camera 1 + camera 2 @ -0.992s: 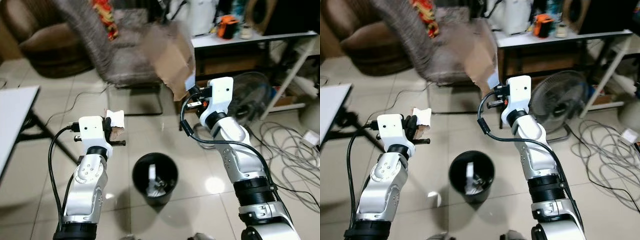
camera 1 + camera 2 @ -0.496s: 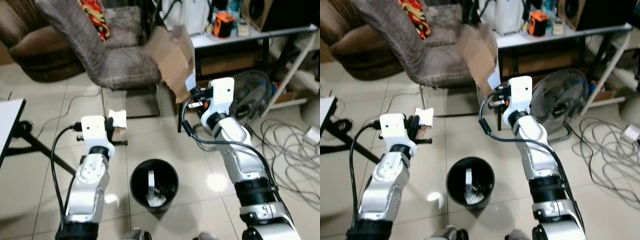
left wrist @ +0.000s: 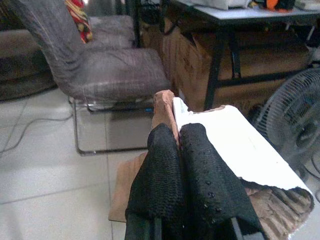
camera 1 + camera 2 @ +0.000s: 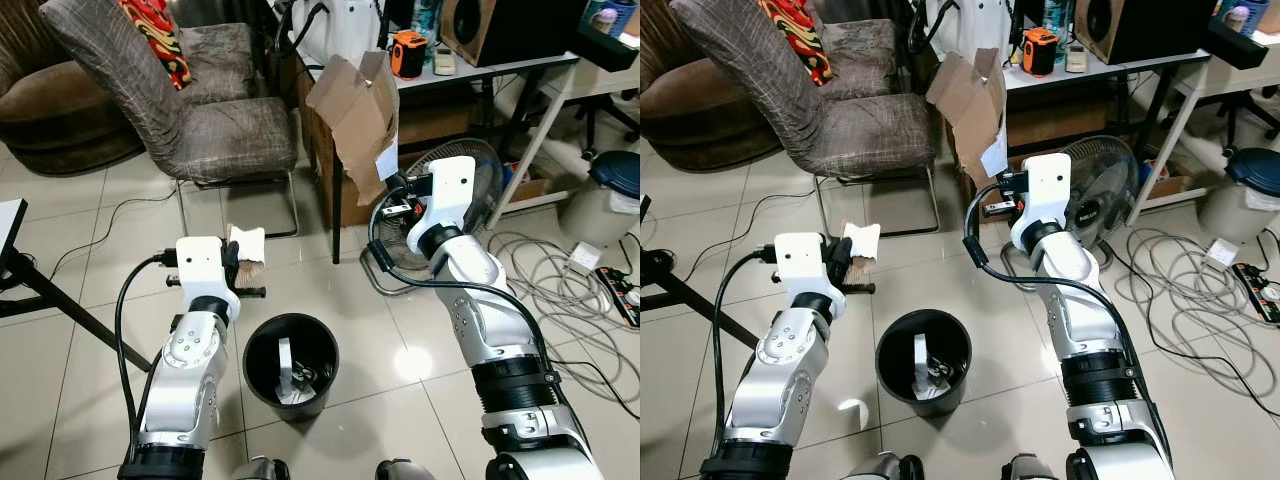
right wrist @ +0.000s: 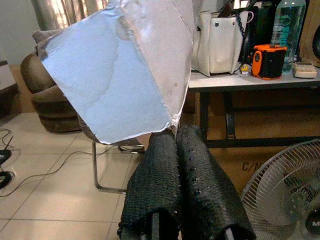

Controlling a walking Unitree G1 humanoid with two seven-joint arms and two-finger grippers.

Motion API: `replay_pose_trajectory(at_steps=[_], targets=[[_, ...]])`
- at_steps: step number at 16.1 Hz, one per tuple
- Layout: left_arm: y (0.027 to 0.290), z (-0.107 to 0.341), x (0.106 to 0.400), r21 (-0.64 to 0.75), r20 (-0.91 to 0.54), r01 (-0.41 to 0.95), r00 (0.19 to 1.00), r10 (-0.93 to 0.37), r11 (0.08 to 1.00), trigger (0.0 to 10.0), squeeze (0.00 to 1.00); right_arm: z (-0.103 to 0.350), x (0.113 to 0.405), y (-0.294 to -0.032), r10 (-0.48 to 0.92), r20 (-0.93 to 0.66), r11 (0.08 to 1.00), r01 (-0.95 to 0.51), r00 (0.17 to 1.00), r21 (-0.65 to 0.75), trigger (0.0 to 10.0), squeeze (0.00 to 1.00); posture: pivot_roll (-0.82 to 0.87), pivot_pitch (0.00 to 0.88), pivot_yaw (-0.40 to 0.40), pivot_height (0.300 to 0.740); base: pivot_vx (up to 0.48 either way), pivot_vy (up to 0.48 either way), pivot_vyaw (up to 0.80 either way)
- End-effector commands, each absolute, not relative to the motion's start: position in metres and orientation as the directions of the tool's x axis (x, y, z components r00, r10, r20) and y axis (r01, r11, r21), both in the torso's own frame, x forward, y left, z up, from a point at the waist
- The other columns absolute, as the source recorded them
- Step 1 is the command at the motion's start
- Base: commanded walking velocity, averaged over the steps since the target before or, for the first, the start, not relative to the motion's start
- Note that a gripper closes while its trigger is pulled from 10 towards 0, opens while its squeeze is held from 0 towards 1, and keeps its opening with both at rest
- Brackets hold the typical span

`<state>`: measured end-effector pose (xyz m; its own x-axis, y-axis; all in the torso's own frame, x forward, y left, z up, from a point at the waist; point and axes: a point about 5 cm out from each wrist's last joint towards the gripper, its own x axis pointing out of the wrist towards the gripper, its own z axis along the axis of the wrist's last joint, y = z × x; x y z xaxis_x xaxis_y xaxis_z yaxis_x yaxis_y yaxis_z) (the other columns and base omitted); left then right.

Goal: Picking trash to rubbish bin

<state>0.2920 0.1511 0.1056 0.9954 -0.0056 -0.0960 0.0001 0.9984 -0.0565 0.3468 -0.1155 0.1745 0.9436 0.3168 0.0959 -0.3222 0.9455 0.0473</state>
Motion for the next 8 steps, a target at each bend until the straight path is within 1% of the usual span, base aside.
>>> replay_pose_trajectory(at_steps=[1,2,3,4,8], targets=[[0.1491,0.093,0.29,-0.068,-0.158,0.018,0.987,-0.028,0.998,0.0,0.0,0.1693,0.343,-0.112,0.329,0.072,0.942,-0.333,0.941,0.048,10.0,0.0,-0.11,0.133,0.068,0.74,0.0,0.0,0.0],[0.1482,0.0922,0.2896,-0.064,-0.158,0.027,0.987,-0.037,0.998,0.0,0.0,0.1678,0.3421,-0.1117,0.328,0.069,0.942,-0.332,0.942,0.048,10.0,0.0,-0.11,0.137,0.07,0.74,0.0,0.0,0.0],[0.1478,0.0917,0.2883,-0.056,-0.159,0.04,0.986,-0.049,0.998,0.0,0.0,0.1673,0.3408,-0.1115,0.323,0.07,0.943,-0.328,0.944,0.059,10.0,0.0,-0.1,0.144,0.076,0.74,0.0,0.0,-0.66],[0.1492,0.0908,0.2862,-0.051,-0.162,0.044,0.985,-0.052,0.998,0.0,0.0,0.1673,0.3398,-0.1118,0.319,0.075,0.944,-0.324,0.945,0.067,10.0,0.0,-0.1,0.148,0.079,0.74,0.0,0.0,-0.4],[0.1558,0.0884,0.2813,-0.048,-0.173,0.042,0.984,-0.05,0.998,0.0,0.0,0.1645,0.3377,-0.1082,0.316,0.077,0.943,-0.322,0.945,0.079,10.0,0.0,-0.08,0.163,0.091,0.74,0.0,0.0,0.0]])
